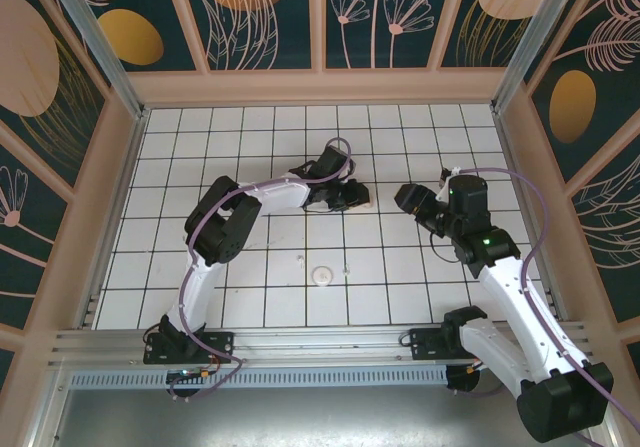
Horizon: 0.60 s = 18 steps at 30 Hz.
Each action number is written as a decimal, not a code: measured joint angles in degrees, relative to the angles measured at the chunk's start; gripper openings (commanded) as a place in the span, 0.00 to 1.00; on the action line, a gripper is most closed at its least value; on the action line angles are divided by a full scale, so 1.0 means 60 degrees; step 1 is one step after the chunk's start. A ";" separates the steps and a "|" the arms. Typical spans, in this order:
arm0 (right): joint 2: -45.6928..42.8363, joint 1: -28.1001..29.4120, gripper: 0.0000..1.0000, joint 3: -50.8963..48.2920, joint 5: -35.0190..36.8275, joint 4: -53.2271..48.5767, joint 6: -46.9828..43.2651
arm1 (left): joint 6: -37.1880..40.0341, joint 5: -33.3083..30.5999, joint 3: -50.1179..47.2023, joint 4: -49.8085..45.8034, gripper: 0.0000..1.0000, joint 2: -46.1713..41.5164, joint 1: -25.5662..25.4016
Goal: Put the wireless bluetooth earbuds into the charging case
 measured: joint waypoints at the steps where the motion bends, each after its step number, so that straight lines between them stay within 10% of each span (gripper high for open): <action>1: 0.0004 0.0000 0.64 0.0000 0.0004 0.0000 -0.0022 | 0.0022 -0.0073 0.0000 -0.0076 0.32 0.0000 0.0000; 18: 0.1104 0.0000 0.64 0.0295 -0.0262 0.0080 -0.0430 | 0.0758 -0.1315 0.0062 -0.1596 0.50 -0.0477 0.0000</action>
